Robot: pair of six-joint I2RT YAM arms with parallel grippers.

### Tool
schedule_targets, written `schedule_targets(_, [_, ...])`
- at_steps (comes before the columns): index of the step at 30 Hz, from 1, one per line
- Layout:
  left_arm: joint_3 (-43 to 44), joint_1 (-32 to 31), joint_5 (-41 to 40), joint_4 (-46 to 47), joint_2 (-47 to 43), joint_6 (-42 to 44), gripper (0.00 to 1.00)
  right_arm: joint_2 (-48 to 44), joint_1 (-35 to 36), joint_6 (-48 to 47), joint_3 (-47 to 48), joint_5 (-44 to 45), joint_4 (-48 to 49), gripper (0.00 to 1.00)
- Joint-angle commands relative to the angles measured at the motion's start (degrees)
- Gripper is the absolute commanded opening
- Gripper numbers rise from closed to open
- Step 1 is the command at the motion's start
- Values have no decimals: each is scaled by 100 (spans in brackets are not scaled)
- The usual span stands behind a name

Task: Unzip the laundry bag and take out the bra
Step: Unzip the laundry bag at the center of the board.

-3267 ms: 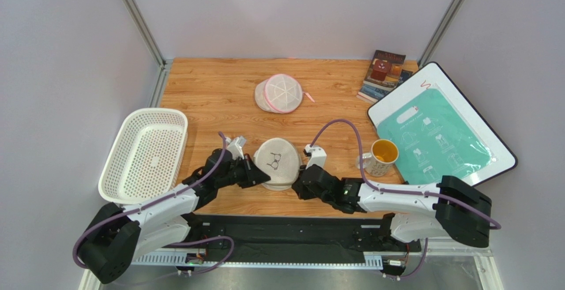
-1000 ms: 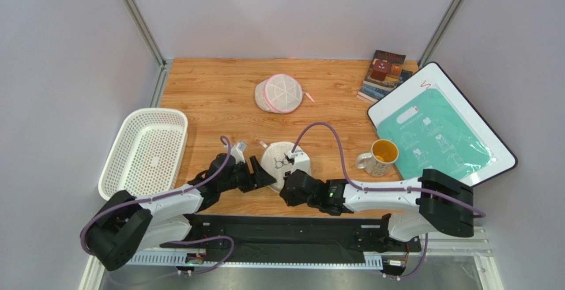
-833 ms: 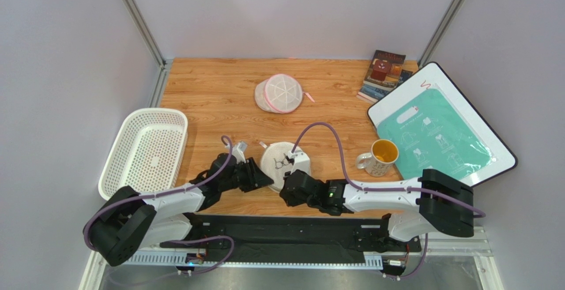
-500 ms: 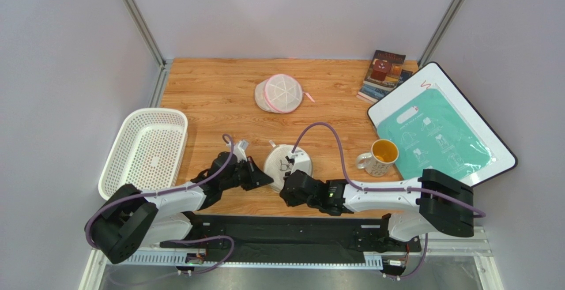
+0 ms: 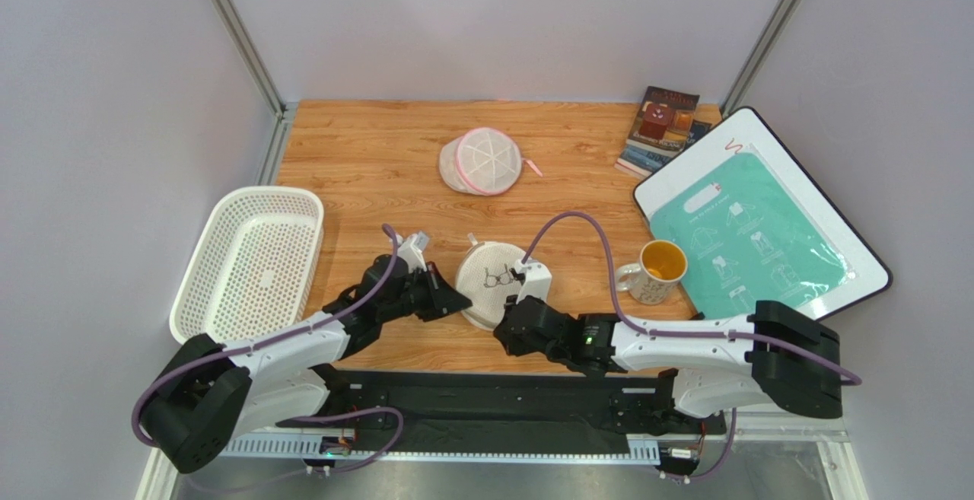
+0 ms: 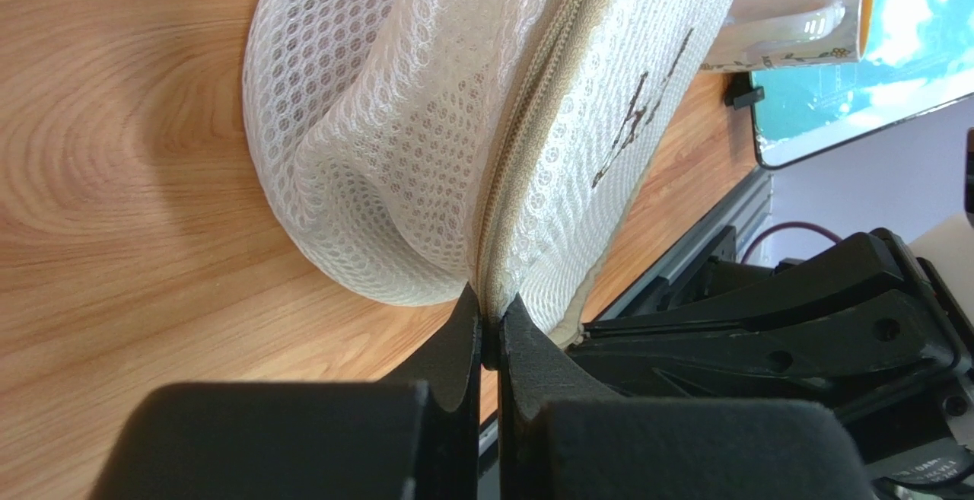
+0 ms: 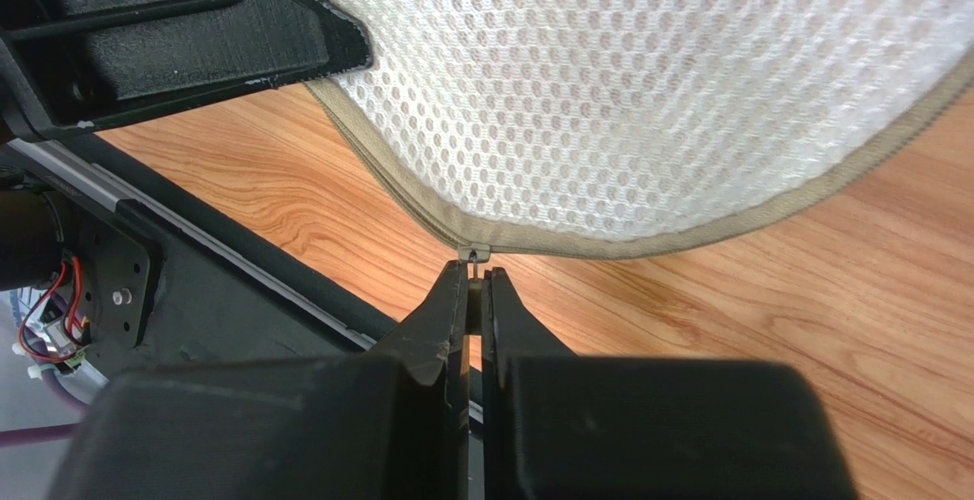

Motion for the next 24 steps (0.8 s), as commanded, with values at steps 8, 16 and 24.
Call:
schedule_targets(8, [47,446,90,-212,-107,382,0,-562,22,116,-251,563,-555,0])
schedule_targets(16, [73,701,564,-335,-72,699,0,-948,-294,-16,-453,607,-714,0])
schedule_targets(24, [143,737,661,-283,68,761,0,-1072,-409,-113,-436,581,-785,0])
